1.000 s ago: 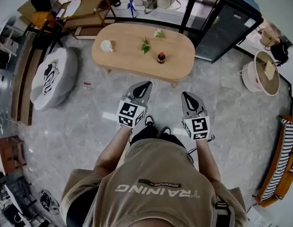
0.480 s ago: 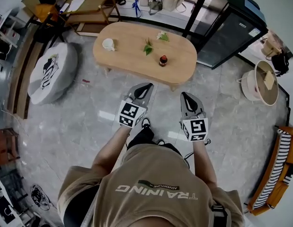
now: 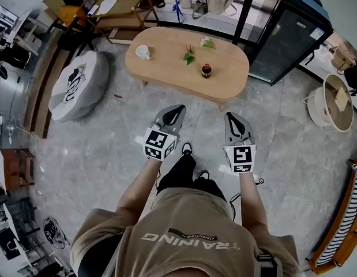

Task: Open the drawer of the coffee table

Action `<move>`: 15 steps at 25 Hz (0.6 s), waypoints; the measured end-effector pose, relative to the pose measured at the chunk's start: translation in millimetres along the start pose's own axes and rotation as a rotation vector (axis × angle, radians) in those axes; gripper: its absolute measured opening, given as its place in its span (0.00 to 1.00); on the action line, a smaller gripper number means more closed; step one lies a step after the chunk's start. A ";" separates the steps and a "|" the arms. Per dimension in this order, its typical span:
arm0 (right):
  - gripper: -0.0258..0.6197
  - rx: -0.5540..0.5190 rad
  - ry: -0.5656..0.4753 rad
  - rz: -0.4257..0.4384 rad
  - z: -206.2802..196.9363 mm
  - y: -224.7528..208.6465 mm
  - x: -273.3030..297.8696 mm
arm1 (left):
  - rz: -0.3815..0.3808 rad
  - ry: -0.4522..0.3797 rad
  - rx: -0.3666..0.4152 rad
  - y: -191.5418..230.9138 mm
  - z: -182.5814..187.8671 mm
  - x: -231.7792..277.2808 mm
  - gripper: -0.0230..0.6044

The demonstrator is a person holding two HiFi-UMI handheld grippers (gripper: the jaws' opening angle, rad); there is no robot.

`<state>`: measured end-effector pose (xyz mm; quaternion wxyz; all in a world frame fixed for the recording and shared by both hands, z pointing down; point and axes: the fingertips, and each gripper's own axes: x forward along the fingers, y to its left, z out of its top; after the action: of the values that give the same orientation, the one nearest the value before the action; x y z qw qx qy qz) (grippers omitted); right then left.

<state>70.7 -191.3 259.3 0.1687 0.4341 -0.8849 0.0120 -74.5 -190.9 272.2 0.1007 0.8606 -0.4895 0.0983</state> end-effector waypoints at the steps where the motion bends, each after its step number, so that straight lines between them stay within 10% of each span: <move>1: 0.04 -0.003 -0.006 -0.008 -5.7 -2.7 -0.7 | 0.002 0.000 0.006 -2.1 -4.1 0.4 0.05; 15: 0.04 0.063 -0.036 -0.018 -156.8 -12.7 100.4 | 0.027 -0.020 0.104 47.5 -141.6 80.6 0.05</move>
<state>68.9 -249.7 436.6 0.1391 0.4473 -0.8830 0.0305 -85.0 -242.9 433.4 0.0497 0.8589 -0.4963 0.1166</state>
